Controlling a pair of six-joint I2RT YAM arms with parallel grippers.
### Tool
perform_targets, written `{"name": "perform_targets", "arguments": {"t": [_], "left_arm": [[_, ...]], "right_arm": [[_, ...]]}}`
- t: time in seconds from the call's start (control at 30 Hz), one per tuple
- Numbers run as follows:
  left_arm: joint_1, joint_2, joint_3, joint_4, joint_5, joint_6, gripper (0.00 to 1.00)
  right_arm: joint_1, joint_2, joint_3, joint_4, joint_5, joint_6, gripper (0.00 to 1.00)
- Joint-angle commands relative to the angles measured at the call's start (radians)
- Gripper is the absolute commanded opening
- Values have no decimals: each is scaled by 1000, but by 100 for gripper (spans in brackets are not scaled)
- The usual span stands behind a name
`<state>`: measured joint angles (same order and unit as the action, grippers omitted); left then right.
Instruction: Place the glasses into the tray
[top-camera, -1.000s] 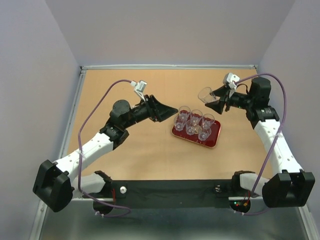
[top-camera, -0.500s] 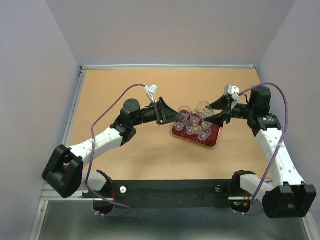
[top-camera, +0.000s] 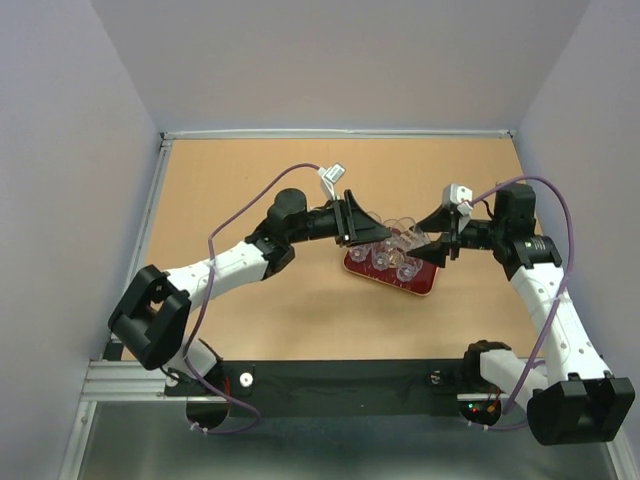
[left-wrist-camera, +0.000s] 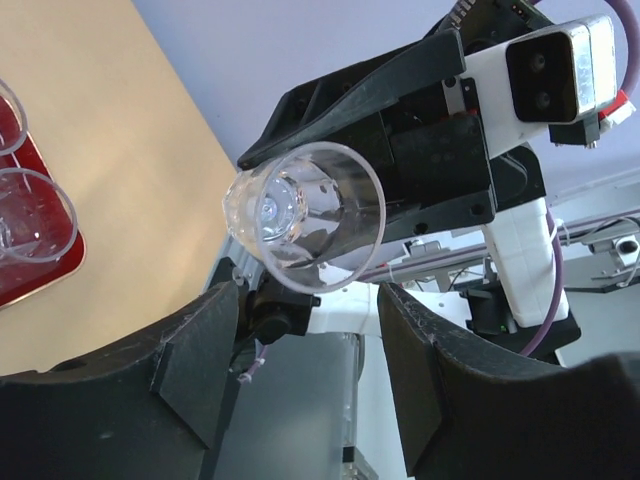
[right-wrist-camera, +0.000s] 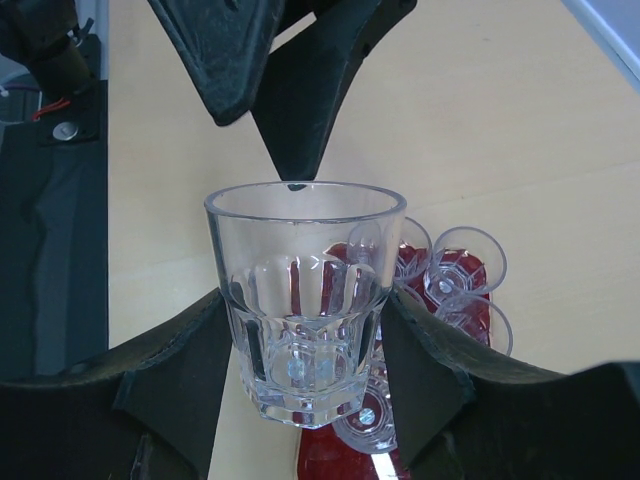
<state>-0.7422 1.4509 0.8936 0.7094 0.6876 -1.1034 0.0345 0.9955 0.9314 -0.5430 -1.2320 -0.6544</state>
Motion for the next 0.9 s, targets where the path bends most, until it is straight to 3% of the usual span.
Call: {"name": "perform_targets", "arguments": {"t": [0.0,0.27,0.4,0.53,0.57,0.6,0.63,0.73,0.87], "left_arm": [[-19,32,76,21,15,-1,64],[-55,106,157,-126,-8,69,56],[-63,121,188,-165,-22,96,40],[-63,124,223,-244,-56,164,7],[-62,124,229,-263,-65,180,0],[-63,123,235,-280,-72,194,0],[-62,118,240,-309,-82,204,0],[-63,98,248,-375,-163,281,0],[-62,66,257,-470,-292,398,0]], "right_arm": [[15,-28,-2,-43,12,-60,25],[28,-35,12,-89,34,-108,25],[31,-41,4,-98,61,-125,25],[33,-52,-5,-106,95,-148,27],[33,-52,-6,-109,100,-149,33],[33,-55,-8,-110,114,-151,40],[33,-61,-8,-112,121,-154,61],[33,-77,-3,-112,160,-145,97],[33,-101,6,-115,273,-120,100]]}}
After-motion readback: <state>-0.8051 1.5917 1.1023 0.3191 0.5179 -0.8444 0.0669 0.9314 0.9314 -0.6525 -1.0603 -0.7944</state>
